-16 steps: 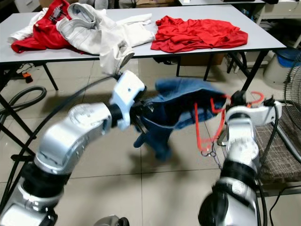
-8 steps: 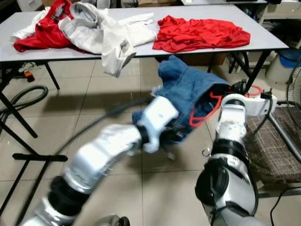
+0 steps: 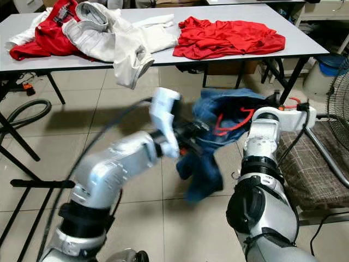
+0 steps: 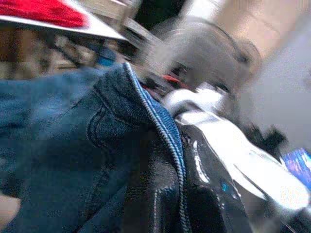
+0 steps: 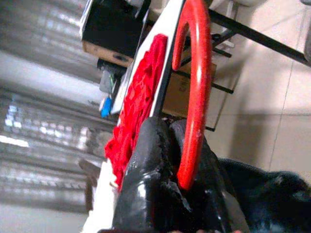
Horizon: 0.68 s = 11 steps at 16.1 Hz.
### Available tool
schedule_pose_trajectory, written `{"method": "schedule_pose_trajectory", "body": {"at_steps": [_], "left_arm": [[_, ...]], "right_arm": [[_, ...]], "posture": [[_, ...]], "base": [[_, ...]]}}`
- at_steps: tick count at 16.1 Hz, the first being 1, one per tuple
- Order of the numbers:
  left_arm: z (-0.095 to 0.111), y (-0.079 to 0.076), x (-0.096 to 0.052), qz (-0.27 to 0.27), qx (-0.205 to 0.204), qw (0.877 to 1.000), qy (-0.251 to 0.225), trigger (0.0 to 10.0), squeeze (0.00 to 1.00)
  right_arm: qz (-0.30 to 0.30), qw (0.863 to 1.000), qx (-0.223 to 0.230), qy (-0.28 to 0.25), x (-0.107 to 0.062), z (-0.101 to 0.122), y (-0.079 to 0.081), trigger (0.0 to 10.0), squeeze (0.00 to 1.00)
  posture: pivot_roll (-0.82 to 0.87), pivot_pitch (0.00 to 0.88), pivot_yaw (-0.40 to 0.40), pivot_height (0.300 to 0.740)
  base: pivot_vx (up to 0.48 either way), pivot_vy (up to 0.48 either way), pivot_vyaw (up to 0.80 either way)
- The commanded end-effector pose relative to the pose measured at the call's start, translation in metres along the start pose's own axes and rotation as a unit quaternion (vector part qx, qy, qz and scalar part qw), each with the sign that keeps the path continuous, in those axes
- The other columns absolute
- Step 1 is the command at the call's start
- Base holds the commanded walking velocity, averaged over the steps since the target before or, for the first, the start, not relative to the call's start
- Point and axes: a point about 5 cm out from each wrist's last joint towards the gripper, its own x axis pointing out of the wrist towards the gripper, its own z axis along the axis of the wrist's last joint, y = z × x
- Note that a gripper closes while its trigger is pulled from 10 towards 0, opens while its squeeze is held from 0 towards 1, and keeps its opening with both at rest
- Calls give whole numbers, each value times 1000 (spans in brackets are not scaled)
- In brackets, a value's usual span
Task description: Hang hanger
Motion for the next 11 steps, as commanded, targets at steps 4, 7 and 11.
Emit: {"method": "schedule_pose_trajectory", "body": {"at_steps": [4,7,11], "left_arm": [[84,-48,33,-86,-65,985,-138,10000,0],[101,-41,29,-83,-71,982,-155,10000,0],[85,-31,31,-54,13,994,-99,10000,0]], "right_arm": [[28,991,-116,61,-13,-25,-14,10000,0],[23,983,-164,78,-21,-29,-32,10000,0],[47,993,-94,54,-23,-18,-26,10000,0]], "posture": [[36,46,36,740],[35,44,38,740],[32,34,40,740]], "base": [[0,0,0],[0,0,0],[0,0,0]]}}
